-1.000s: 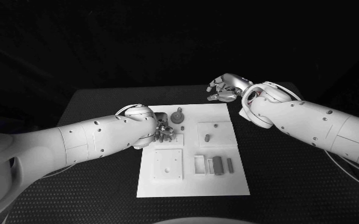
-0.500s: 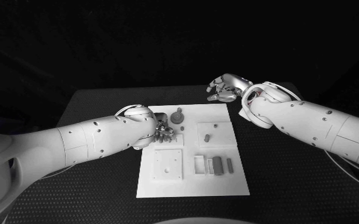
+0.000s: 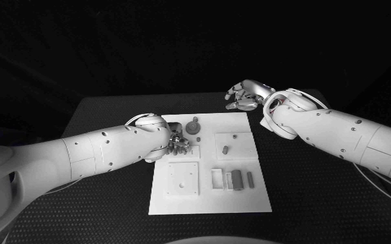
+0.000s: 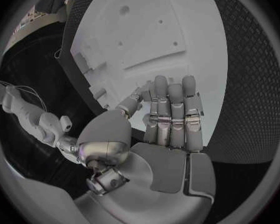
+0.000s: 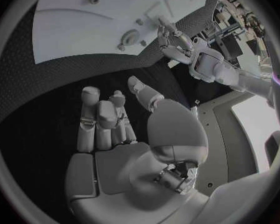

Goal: Assemble the parts on the task board

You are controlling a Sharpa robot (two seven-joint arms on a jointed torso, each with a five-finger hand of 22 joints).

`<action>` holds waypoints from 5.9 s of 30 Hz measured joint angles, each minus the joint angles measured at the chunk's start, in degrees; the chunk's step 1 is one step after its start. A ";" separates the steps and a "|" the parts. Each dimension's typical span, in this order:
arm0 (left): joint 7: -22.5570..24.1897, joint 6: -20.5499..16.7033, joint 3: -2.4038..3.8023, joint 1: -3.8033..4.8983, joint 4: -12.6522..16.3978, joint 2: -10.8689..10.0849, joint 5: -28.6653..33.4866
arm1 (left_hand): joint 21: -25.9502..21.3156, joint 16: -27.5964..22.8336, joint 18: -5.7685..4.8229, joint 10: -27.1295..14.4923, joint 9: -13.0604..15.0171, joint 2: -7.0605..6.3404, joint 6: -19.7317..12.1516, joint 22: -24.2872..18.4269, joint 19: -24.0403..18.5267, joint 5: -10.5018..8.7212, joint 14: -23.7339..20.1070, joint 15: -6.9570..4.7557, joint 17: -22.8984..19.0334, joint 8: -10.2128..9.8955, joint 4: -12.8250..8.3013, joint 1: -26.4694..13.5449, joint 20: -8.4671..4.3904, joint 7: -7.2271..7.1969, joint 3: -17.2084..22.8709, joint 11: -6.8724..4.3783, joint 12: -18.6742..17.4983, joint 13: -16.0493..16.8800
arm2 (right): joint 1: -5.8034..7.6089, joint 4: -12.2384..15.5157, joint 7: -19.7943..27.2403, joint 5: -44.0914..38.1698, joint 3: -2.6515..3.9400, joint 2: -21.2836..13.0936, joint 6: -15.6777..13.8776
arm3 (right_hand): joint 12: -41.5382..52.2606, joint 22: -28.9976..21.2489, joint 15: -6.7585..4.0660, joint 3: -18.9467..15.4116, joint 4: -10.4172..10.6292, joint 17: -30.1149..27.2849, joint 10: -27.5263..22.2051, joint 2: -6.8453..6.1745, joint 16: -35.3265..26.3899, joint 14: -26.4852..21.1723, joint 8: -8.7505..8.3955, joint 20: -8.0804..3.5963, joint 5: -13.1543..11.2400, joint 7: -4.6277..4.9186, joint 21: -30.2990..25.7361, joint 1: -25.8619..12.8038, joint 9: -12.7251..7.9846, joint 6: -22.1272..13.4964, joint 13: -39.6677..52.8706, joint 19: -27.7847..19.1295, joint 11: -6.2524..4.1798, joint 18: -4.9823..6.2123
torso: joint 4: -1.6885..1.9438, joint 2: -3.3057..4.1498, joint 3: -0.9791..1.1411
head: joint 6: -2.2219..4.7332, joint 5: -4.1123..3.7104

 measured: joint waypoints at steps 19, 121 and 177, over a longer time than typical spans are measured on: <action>0.02 0.14 0.00 -0.02 0.06 -0.09 0.00 | 0.00 0.00 0.00 0.03 0.07 0.00 0.00 -0.01 -0.01 -0.22 0.00 0.00 -0.05 -0.05 -0.09 0.00 0.01 0.00 0.08 0.03 0.00 -0.01 | 0.00 -0.04 0.00 0.00 0.00 0.01 0.02 | 0.00 0.00 0.00 0.00 0.00 0.00 0.00 0.00 0.00 0.00 0.00 0.00 0.00 -0.01 0.00 0.00 0.01 0.01 0.01 0.00 0.00 0.00 | -0.04 0.01 0.01 | -0.02 0.11; -0.45 2.25 -0.03 -0.18 -0.55 -0.09 0.24 | -1.33 0.68 0.00 -0.39 0.46 -6.68 1.21 -0.02 0.62 0.46 -0.20 -0.23 -1.22 -0.05 4.10 -3.92 0.20 -1.20 -0.92 -0.39 -0.04 -0.14 | -0.01 -0.23 0.00 0.01 0.00 0.15 0.14 | 0.17 0.00 0.00 0.00 0.00 0.00 0.00 0.00 0.00 0.00 0.00 0.00 0.00 -0.02 -0.23 0.00 -0.03 0.02 -0.10 0.00 0.00 0.00 | -0.07 0.01 0.02 | 0.02 -0.12; -0.06 0.07 4.59 1.59 -1.10 -3.16 5.39 | -3.79 1.11 0.00 -0.79 0.71 -10.40 0.28 -0.16 0.81 0.46 -1.34 -0.51 -2.36 -1.40 2.80 -11.49 0.01 -0.97 -8.00 -0.20 -0.27 -0.50 | -0.11 -0.41 0.05 0.01 -0.01 0.03 0.41 | 0.10 0.00 0.00 0.00 0.00 0.00 0.00 -0.31 0.00 0.00 0.00 0.00 0.00 0.00 -0.23 -0.30 -0.02 0.00 -0.14 0.00 0.00 0.00 | -0.07 -0.04 0.10 | 0.81 -0.19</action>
